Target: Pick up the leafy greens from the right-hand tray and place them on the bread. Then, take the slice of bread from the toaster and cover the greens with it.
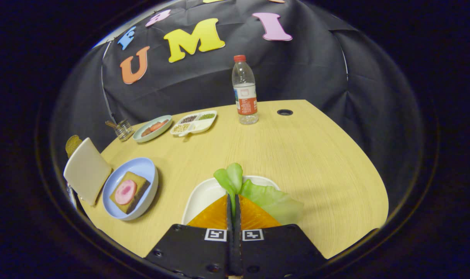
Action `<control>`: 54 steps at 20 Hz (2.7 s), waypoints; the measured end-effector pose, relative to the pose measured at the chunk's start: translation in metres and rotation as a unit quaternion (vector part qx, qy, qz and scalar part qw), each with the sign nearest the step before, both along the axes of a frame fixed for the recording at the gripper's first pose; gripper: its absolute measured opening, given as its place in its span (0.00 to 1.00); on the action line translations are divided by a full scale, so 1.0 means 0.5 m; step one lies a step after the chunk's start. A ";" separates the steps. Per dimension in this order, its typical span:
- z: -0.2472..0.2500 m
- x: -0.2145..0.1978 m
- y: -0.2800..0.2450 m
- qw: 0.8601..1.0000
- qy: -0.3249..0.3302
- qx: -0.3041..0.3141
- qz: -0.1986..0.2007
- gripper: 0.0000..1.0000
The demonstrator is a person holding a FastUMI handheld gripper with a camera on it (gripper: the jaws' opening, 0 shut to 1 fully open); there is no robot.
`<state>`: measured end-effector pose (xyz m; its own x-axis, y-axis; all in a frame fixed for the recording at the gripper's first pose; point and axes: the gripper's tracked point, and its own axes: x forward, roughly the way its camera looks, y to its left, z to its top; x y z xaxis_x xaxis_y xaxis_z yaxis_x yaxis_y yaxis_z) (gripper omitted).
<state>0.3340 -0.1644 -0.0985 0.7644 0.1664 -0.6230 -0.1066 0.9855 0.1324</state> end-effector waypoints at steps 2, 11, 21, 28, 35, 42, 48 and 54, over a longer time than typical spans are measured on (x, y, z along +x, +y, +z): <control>0.039 0.001 -0.003 1.000 -0.023 -0.001 -0.004 0.00; 0.191 -0.024 0.087 0.996 -0.093 0.001 0.013 0.00; 0.172 -0.024 0.340 0.992 -0.109 -0.010 0.055 0.00; 0.094 -0.014 0.402 0.988 -0.105 -0.094 0.055 0.00; 0.066 -0.038 0.495 0.993 -0.091 -0.039 0.058 0.01; 0.052 -0.050 0.552 0.995 -0.071 0.017 0.061 0.33; 0.068 -0.057 0.562 0.994 -0.086 0.027 0.057 0.49; 0.171 -0.070 0.543 0.985 -0.169 0.009 0.033 0.84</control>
<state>0.2991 0.1073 -0.0128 0.9147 0.2318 -0.3312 -0.2117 0.9726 0.0959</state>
